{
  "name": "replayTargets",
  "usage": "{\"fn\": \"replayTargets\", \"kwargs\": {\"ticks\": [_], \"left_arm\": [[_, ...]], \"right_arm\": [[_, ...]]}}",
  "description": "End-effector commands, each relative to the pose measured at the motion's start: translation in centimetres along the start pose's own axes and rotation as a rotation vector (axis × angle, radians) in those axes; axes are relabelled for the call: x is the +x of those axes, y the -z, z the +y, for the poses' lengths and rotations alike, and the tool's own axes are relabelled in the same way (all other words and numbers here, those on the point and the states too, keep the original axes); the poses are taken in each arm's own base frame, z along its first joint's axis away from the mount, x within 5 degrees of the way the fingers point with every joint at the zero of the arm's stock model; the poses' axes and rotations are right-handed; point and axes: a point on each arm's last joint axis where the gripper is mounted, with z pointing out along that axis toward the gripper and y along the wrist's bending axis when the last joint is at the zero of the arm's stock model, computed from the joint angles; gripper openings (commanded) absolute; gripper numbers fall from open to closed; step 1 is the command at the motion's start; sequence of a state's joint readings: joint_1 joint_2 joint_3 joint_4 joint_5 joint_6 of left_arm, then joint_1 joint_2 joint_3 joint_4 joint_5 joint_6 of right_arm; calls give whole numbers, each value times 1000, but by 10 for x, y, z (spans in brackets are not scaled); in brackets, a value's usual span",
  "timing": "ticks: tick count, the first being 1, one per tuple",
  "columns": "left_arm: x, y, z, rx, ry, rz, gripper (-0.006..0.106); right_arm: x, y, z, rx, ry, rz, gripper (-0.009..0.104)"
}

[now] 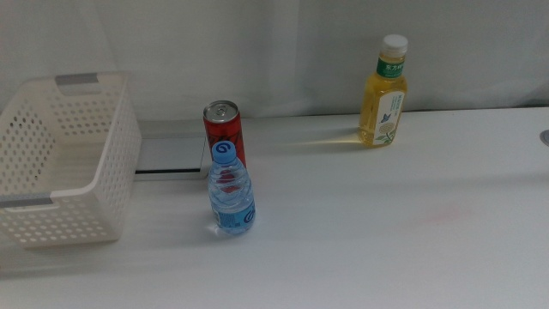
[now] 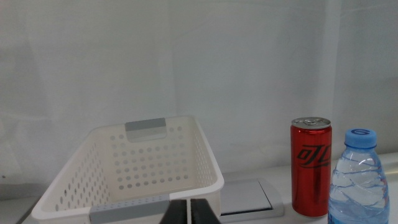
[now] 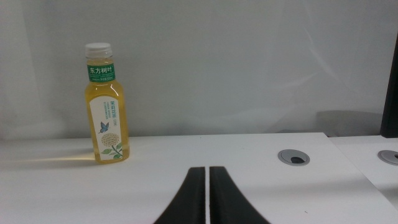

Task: Use arms to grab the bottles and put them into the dustbin to the left of the table.

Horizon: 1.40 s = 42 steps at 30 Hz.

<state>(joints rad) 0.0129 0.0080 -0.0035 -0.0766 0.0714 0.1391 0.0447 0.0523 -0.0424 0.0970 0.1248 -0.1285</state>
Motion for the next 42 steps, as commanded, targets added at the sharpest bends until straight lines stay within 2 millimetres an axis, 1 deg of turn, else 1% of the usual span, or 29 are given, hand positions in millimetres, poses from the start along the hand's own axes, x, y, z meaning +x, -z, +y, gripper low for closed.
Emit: {"fn": "replayTargets", "kwargs": {"ticks": [1, 4, 6, 7, 8, 9, 10, 11, 12, 13, 14, 16, 25, 30, 32, 34, 36, 39, 42], "left_arm": [[8, 2, -1, 4, 14, -3, -3], [8, 2, -1, 4, 69, -4, -2], [8, 2, -1, 4, 78, -4, 0], [8, 2, -1, 4, 80, -4, 3], [8, 2, -1, 4, 89, -4, 7], [8, 2, -1, 4, 97, -4, 13], [7, 2, -1, 3, 110, -9, 21], [7, 2, -1, 3, 137, -11, 32], [7, 2, -1, 3, 171, -18, 46], [8, 1, 0, 2, 230, -40, 78], [8, 1, 0, 2, 244, -37, 93], [7, 1, 0, 2, 250, -50, 91], [5, 2, 0, 4, 300, -60, 91], [-9, 4, 1, 11, 377, -74, 91], [-18, 4, 1, 13, 407, -64, 91], [-40, 0, 2, 12, 403, -20, 91], [-55, -4, 3, 10, 396, 8, 91], [-80, -18, 4, 6, 383, 59, 91], [-104, -36, 6, 7, 281, 85, 91]], "right_arm": [[2, 0, 0, 6, 10, 0, -3], [2, 0, 0, 6, 10, 0, 2], [2, 0, 0, 6, 10, 0, 8], [2, 0, 0, 6, 8, 0, 13], [2, 0, 0, 6, -7, 0, 21], [2, 0, 0, 6, -29, 0, 28], [2, 0, 0, 6, -64, 0, 39], [2, 0, 0, 6, -99, -5, 51], [1, 0, 0, 7, -121, -11, 64], [-1, 0, -1, 7, -163, -30, 87], [-1, 0, -1, 7, -166, -35, 93], [-1, 0, -1, 7, -168, -35, 99], [-2, 0, -1, 7, -182, -39, 99], [-2, 0, -1, 6, -185, -39, 99], [-2, 0, -1, 6, -185, -41, 99], [-2, 0, -1, 7, -185, -48, 99], [-3, 0, -1, 7, -185, -51, 99], [-3, 0, -1, 7, -185, -51, 99], [-3, 0, -1, 7, -185, -51, 99]]}}
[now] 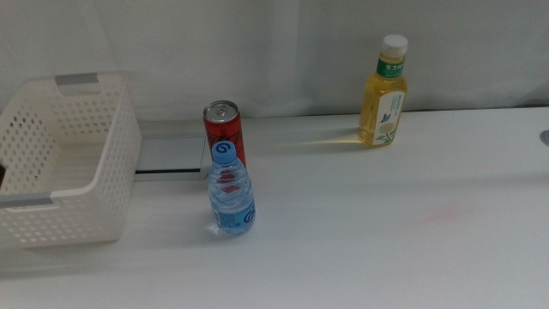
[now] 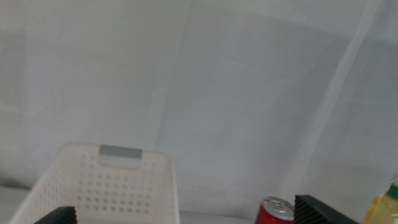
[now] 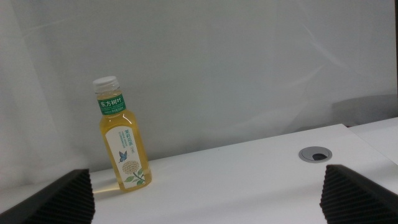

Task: Use arms to grab the bottles and put them into the dustbin to the left of the table.

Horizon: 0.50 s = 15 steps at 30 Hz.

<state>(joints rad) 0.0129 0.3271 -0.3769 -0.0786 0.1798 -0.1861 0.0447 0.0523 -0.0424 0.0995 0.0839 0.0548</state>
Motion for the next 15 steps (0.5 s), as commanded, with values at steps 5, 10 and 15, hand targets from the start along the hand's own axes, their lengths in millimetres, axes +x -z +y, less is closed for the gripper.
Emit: {"fn": "replayTargets", "kwargs": {"ticks": [5, 10, 15], "left_arm": [[-36, -41, -14, 27, -126, 73, 91], [-44, -63, -45, 206, -286, 110, 91], [-27, -77, -70, 351, -341, 179, 91]], "right_arm": [[1, 0, -1, 4, 1, -12, 99], [1, 0, -1, 4, 1, -12, 99], [1, 0, -1, 4, 1, -12, 99]]}}
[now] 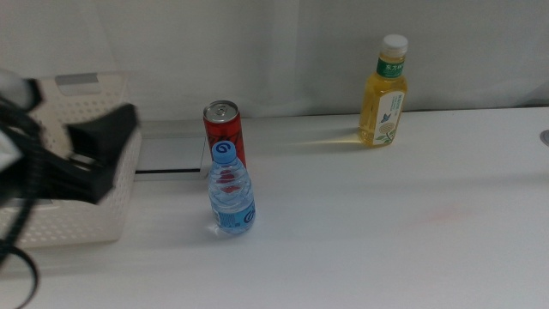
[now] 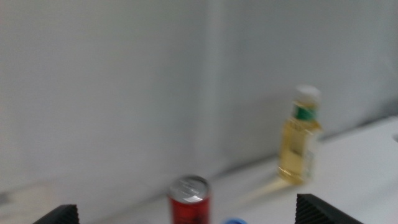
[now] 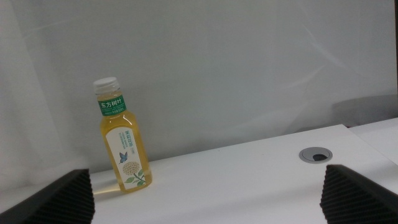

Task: Use arms to grab the bottles and put them into the dustbin to the left of the table.

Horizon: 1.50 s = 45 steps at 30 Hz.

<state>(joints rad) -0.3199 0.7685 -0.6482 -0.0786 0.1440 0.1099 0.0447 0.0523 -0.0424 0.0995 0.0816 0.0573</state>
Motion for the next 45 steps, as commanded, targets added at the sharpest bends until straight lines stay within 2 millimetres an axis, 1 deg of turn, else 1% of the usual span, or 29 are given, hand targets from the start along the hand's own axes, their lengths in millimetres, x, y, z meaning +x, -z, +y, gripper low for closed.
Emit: {"fn": "replayTargets", "kwargs": {"ticks": [1, 5, 8, 11, 12, 15, 16, 20, 26, 35, 39, 45], "left_arm": [[2, -10, -10, 58, -5, 16, 91], [12, -25, -21, 107, -11, 51, 91], [28, -32, -24, 113, 43, -2, 91], [54, -35, -25, 108, 90, -21, 91], [73, -36, -25, 102, 107, -7, 91], [97, -37, -24, 93, 105, 3, 91], [108, -40, -24, 87, 113, 5, 91], [128, -52, -28, 104, 97, 49, 91], [153, -76, -31, 98, 120, 106, 91], [184, -106, -35, 96, 168, 75, 91], [193, -124, -41, 138, 155, 101, 91], [197, -152, -46, 158, 166, 101, 91]], "right_arm": [[1, 0, -1, 5, 4, -10, 99], [1, 0, -1, 4, 4, -12, 99], [1, 0, -1, 4, 4, -12, 99], [1, 0, -1, 4, 4, -12, 99], [1, 0, -1, 4, 4, -12, 99], [1, 0, -1, 4, 4, -12, 99], [1, 0, -1, 4, 4, -12, 99], [1, 0, -1, 4, 4, -12, 99], [1, 0, -1, 4, 4, -12, 99], [1, 0, -1, 4, 4, -12, 99], [1, 0, -1, 4, 4, -12, 99], [1, 0, -1, 4, 4, -12, 99]]}}
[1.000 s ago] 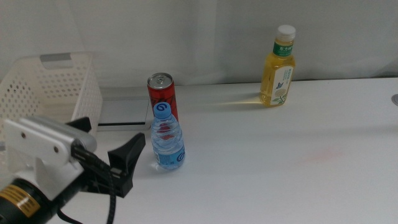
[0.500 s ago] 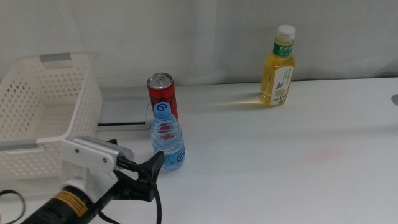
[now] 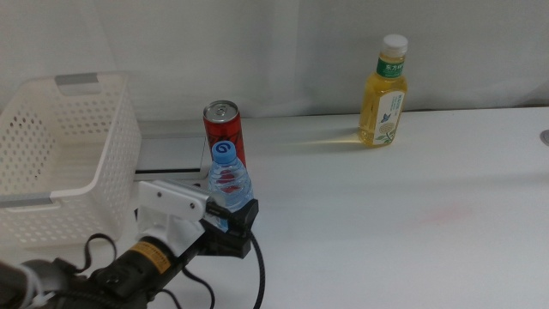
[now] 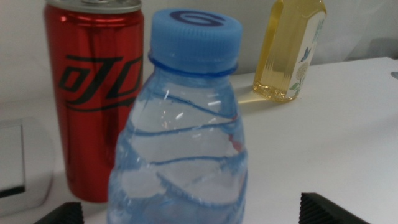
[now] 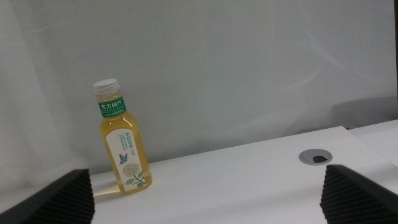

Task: Use arms to grab the bottles and put them into the dustbin to the left of the table.

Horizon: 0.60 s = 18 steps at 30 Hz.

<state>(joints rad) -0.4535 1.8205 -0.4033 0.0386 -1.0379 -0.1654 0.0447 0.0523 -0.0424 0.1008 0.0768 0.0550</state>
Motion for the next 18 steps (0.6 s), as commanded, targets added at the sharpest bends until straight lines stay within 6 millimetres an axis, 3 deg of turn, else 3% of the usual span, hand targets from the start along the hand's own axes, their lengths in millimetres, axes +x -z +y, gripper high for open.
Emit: {"fn": "replayTargets", "kwargs": {"ticks": [1, 14, 18], "left_arm": [[-1, -10, -2, 16, 18, -26, 91], [4, -40, 0, 11, 49, 4, 91], [4, -47, 0, -2, 61, 62, 83]], "right_arm": [[1, 0, -1, 5, 3, -7, 99], [1, 0, -1, 5, 3, -10, 99], [1, 0, -1, 5, 3, -12, 99]]}}
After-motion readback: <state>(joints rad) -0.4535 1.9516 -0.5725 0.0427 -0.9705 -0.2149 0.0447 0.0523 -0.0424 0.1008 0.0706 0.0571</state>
